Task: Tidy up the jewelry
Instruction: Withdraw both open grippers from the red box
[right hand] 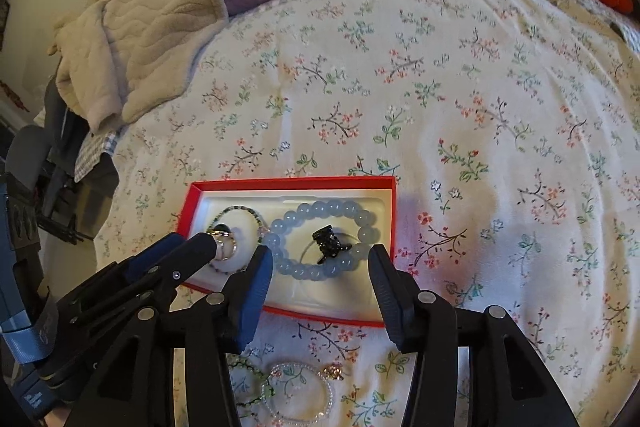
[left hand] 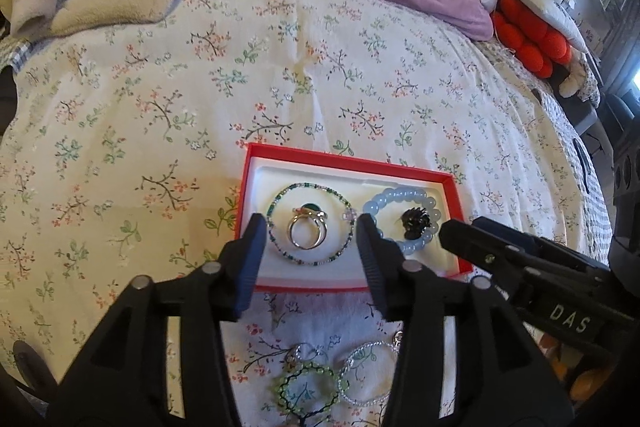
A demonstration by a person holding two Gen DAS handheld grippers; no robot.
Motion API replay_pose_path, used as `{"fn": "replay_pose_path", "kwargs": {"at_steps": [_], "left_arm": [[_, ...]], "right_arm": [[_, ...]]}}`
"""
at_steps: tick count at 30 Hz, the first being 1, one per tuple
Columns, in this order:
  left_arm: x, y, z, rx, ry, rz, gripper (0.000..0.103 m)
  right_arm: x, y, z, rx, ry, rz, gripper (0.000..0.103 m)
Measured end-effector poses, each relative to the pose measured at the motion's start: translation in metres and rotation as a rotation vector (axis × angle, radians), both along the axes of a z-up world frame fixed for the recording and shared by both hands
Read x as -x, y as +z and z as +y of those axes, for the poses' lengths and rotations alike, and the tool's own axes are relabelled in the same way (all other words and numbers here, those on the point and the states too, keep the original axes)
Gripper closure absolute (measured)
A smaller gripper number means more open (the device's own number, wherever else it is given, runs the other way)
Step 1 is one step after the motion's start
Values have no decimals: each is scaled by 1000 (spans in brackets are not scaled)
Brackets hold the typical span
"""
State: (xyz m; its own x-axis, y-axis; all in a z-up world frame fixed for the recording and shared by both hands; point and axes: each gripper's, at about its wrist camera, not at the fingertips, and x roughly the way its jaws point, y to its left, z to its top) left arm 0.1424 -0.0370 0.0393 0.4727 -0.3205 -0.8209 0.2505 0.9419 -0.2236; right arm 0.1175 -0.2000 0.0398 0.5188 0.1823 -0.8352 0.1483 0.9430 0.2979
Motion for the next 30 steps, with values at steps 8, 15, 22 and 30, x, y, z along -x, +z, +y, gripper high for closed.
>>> {"fn": "replay_pose_path", "kwargs": {"at_steps": [8, 15, 22, 30], "left_arm": [[20, 11, 7, -47, -6, -45, 22], [36, 1, 18, -99, 5, 13, 19], [53, -3, 25, -128, -21, 39, 13], [67, -19, 39, -142, -30, 132, 13]], "right_arm": [[19, 10, -6, 19, -21, -14, 37], [38, 12, -8, 69, -24, -8, 20], [57, 2, -10, 78, -13, 47, 19], [76, -9, -16, 101, -22, 106, 19]]}}
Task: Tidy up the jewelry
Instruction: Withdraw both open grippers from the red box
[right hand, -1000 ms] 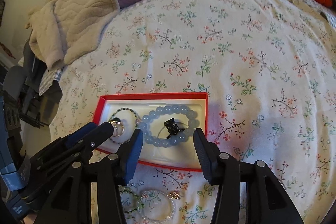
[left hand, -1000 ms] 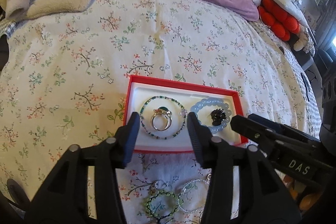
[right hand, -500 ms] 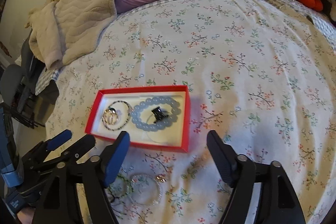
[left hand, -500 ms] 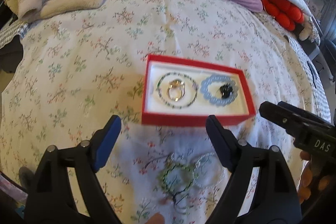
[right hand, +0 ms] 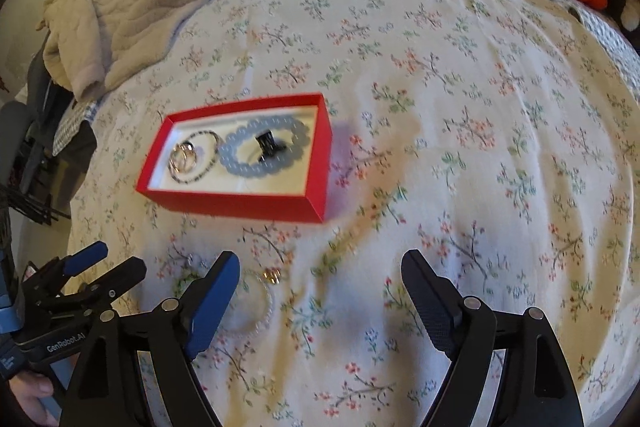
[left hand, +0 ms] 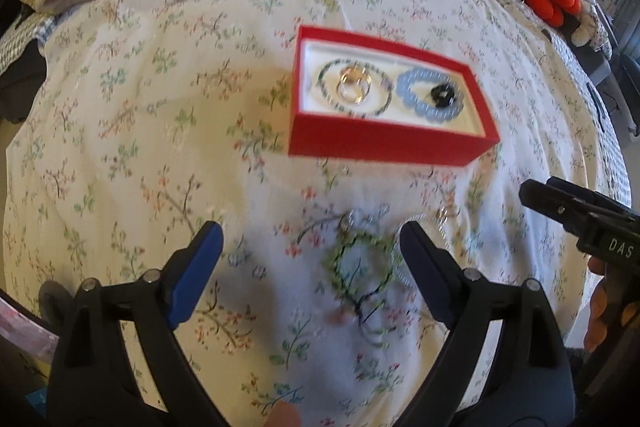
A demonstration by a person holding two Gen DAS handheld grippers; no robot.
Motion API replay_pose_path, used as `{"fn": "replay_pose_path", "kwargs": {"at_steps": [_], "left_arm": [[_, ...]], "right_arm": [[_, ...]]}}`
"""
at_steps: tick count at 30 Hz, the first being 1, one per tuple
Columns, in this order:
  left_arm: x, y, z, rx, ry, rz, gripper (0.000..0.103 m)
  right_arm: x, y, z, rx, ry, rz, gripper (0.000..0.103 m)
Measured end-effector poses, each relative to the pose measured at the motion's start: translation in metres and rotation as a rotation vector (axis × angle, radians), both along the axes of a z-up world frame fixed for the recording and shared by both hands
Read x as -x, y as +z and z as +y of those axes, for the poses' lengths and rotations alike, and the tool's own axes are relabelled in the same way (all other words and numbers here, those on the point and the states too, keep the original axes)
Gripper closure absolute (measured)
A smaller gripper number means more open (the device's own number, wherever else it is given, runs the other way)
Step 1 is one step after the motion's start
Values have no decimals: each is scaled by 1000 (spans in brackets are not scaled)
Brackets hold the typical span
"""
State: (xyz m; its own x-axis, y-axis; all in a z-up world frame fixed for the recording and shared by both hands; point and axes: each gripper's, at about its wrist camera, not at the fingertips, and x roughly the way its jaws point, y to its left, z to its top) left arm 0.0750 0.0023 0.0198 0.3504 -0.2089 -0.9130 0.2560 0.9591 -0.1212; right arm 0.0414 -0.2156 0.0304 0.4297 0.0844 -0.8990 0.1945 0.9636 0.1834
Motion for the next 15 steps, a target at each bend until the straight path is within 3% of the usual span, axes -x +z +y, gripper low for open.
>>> {"fn": "replay_pose_path", "kwargs": {"at_steps": [7, 15], "left_arm": [[4, -15, 13, 13, 16, 97, 13], [4, -31, 20, 130, 40, 217, 13]], "right_arm": [[10, -13, -1, 13, -2, 55, 19], [13, -23, -1, -10, -9, 96, 19]]}}
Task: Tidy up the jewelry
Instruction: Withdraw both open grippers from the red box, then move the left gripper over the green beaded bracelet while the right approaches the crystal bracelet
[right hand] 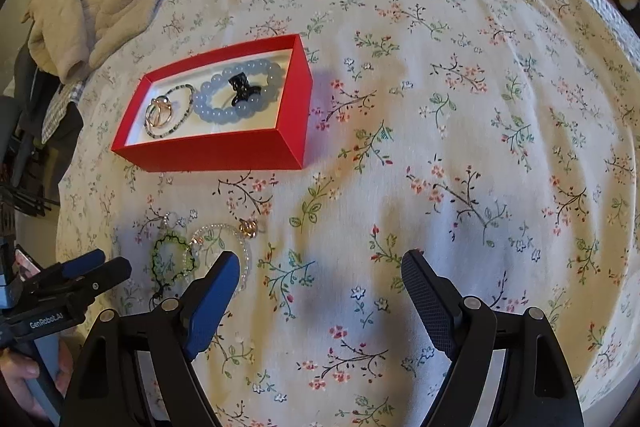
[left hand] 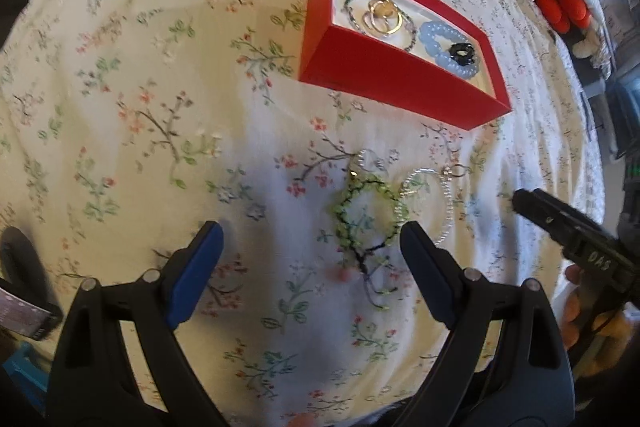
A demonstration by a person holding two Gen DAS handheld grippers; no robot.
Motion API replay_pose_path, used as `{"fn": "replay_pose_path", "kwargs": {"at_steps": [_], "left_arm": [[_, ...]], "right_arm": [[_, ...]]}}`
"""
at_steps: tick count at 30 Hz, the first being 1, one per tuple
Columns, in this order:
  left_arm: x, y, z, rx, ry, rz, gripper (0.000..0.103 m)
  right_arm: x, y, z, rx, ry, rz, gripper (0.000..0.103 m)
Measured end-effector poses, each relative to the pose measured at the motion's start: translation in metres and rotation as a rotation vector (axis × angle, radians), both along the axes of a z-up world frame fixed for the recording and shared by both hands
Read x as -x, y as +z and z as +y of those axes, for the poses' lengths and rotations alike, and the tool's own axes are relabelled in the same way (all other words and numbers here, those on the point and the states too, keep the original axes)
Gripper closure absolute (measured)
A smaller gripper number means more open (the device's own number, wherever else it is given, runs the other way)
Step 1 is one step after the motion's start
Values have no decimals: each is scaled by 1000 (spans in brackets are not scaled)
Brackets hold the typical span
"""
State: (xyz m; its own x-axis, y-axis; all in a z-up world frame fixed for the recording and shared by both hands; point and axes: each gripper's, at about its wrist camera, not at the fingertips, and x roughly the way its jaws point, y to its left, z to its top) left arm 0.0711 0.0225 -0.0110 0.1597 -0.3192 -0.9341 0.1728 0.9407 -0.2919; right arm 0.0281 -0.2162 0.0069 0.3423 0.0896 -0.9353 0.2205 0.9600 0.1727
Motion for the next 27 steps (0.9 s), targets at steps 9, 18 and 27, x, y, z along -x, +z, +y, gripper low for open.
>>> {"fn": "replay_pose_path", "kwargs": {"at_steps": [9, 18, 27], "left_arm": [[-3, -8, -18, 15, -18, 19, 52], [-6, -17, -35, -34, -41, 21, 77], [-9, -18, -43, -85, -35, -15, 94]], "right_arm": [[-4, -6, 7, 3, 16, 20, 19], [-8, -12, 11, 11, 30, 38, 19], [-8, -16, 13, 7, 33, 52, 19]]}}
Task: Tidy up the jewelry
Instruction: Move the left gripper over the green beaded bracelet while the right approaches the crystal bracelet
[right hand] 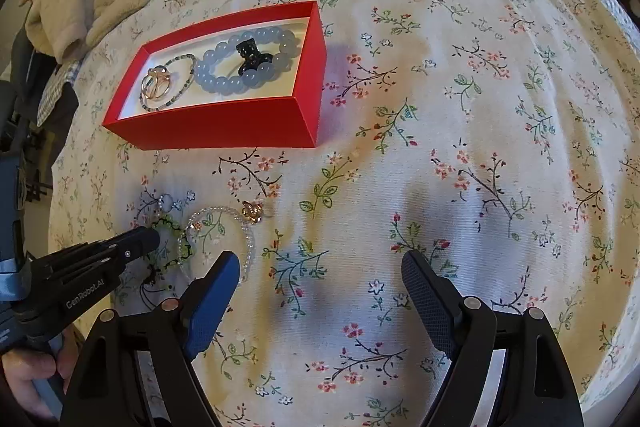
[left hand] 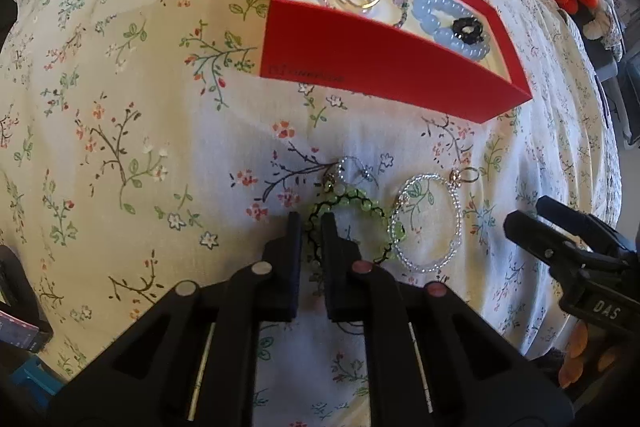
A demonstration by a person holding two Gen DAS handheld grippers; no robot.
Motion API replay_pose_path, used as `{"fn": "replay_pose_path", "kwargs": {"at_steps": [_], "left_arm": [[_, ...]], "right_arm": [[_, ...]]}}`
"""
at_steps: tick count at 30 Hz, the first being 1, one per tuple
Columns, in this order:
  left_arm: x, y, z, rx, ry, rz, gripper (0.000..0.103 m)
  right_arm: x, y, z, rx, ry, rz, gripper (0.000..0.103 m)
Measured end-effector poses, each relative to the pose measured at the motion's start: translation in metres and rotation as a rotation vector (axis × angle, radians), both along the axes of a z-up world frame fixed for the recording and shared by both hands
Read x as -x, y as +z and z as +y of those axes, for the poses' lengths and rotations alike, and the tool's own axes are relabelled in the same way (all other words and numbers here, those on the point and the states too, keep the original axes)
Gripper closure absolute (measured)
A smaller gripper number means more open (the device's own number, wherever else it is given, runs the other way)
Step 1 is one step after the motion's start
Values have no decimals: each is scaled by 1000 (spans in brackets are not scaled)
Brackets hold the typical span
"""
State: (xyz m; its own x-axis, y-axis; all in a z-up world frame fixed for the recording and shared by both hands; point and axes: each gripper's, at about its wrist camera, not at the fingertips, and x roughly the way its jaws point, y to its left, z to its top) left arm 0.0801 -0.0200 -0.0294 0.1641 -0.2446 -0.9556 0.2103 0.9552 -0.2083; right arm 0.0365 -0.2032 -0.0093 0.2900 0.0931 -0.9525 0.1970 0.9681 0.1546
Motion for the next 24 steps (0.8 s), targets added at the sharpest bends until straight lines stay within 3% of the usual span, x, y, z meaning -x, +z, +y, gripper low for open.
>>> {"fn": "replay_pose_path", "kwargs": {"at_steps": [1, 18, 24], "left_arm": [[-1, 2, 1, 7, 2, -2, 99], [9, 37, 42, 75, 28, -81, 99], [10, 32, 38, 61, 22, -74, 99]], "right_arm": [[0, 0, 0, -2, -1, 1, 19], [-17, -18, 31, -56, 24, 36, 19], [-22, -19, 46, -88, 47, 19, 19]]}}
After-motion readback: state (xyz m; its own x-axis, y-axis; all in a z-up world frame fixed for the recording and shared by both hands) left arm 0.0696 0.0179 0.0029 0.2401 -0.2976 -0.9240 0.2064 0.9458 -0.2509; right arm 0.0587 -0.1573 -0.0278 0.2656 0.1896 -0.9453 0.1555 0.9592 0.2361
